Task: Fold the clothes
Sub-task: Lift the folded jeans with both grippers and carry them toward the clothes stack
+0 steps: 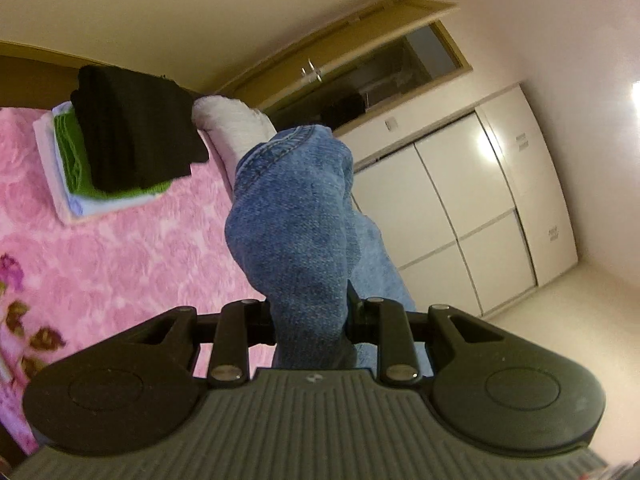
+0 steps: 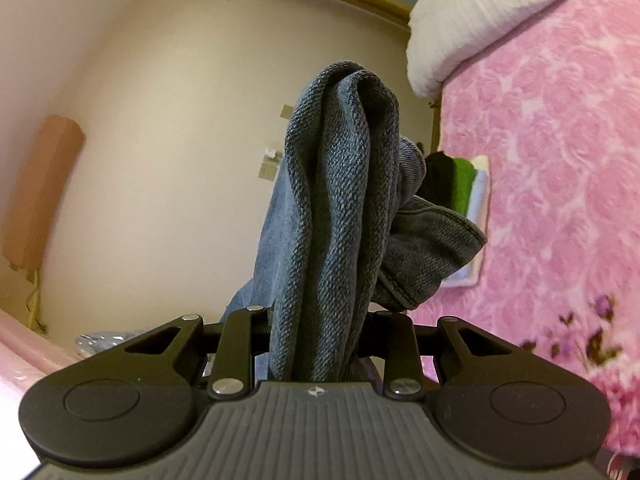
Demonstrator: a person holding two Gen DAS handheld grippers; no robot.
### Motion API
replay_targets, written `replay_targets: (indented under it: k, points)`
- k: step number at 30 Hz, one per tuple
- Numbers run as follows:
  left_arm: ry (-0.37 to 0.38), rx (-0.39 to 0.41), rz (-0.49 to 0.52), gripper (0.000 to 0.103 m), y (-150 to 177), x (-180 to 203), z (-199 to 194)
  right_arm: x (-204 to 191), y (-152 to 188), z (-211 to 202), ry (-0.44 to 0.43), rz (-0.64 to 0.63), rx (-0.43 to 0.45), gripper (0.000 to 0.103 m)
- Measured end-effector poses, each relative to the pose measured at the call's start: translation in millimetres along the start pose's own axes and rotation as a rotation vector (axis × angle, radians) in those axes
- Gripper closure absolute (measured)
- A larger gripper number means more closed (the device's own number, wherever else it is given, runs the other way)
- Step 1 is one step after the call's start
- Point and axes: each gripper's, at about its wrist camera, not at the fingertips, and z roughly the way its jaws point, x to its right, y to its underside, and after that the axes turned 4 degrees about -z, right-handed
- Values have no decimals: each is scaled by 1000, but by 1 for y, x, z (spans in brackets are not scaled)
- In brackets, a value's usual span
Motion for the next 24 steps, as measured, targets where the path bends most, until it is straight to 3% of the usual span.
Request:
replay_targets:
  k: [5, 11, 19, 24]
  points:
    - [-8, 58, -11, 80, -31, -13, 20, 7, -39, 58, -22, -27, -35, 73]
    - [-36, 53, -50, 80, -78, -42, 57, 9, -67, 123, 17, -11, -78, 73]
    - [-24, -13, -81, 80, -173, -119, 120, 35, -86, 240, 74, 8, -60, 73]
    - [-12, -10, -81, 80, -232, -158, 159, 46, -100, 314, 95, 9, -43, 73]
